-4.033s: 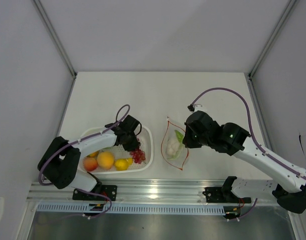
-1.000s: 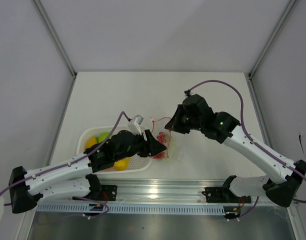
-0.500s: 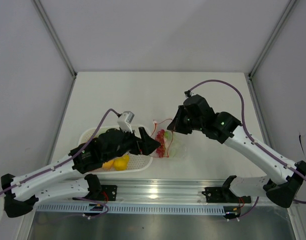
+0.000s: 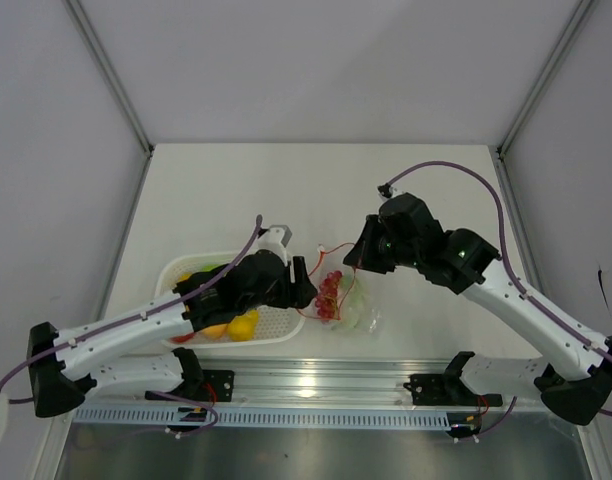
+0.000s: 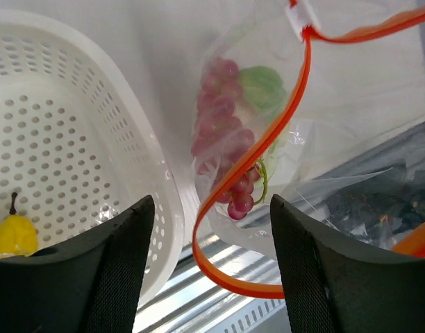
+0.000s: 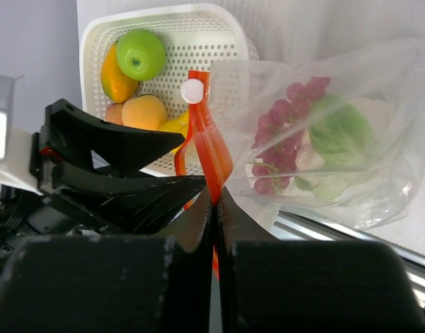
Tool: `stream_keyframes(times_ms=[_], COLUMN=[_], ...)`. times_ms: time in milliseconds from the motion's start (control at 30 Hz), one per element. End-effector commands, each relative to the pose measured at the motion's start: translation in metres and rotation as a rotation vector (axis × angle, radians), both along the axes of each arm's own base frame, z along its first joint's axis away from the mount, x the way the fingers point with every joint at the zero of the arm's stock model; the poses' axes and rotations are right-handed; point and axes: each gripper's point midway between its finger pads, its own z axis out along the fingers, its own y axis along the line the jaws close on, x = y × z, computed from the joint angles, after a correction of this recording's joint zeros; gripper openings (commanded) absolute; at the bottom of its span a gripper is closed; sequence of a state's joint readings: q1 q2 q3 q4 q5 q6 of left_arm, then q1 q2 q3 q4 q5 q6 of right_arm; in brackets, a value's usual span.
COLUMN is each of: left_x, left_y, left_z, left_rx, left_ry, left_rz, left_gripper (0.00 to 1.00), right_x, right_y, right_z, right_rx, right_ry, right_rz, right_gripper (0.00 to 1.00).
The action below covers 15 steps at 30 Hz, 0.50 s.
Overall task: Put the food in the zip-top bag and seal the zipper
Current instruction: Place the fake fruit in the zipper food storage bag, then adjust the zipper food storage bag at the center of the board.
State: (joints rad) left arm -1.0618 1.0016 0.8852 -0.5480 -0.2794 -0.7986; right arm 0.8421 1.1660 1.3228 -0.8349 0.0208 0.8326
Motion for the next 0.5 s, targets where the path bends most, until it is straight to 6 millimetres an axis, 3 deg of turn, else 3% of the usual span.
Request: stream_keyframes(times_ms=[0, 100, 133, 167, 200, 233, 267, 333, 367, 433, 467], left_x=[-0.003, -0.002, -0.002, 0.0, -0.003, -0.002, 0.003, 0.001, 0.002, -0.006, -0.008], left_y=[-0.018, -0.029, -0.032, -0.042, -0.05, -0.055, -0.067, -0.078, -0.088, -0.103, -0.109], left_z=[0.008, 0.003, 0.003, 0.012, 0.018, 0.016, 0.049, 0.056, 0.089, 0.11, 0.133], left_rx=[-0.044, -0.018, -0.013, -0.026, -0.042, -0.025, -0.079, -0.07, -0.136, -0.208, -0.26], left_ry=[0.011, 0.037, 0.043, 0.037, 0.033, 0.044, 0.006, 0.022, -0.013, -0.011, -0.03], left_rz=[-0.068, -0.096, -0.109, -0.129, -0.175, -0.191, -0.207, -0.254, -0.276, -0.349, -0.37], left_gripper=[0.69, 0.51, 0.27, 0.18, 0.01, 0.01, 0.01, 0.01, 0.01, 0.01, 0.0], right_x=[0.001, -0.001, -0.001, -0.001, 0.0, 0.0, 0.0, 0.001, 0.001, 0.001, -0.001], right_y=[-0.005, -0.006, -0.008, -0.011, -0.016, -0.022, -0.028, -0.048, -0.054, -0.071, -0.077], right_z=[0.014, 0.013, 0.012, 0.01, 0.007, 0.007, 0.004, -0.004, -0.005, -0.006, -0.001], right_rx=[0.027, 0.026, 0.019, 0.008, -0.019, -0.035, -0.063, -0.132, -0.151, -0.204, -0.203], right_ry=[-0.052, -0.051, -0.054, -0.054, -0.055, -0.064, -0.068, -0.082, -0.094, -0.119, -0.135], right_rz=[-0.003, -0.002, -0.006, -0.012, -0.028, -0.041, -0.052, -0.103, -0.112, -0.141, -0.15], right_gripper=[0.0, 0.0, 0.0, 0.0, 0.0, 0.0, 0.0, 0.0, 0.0, 0.0, 0.0])
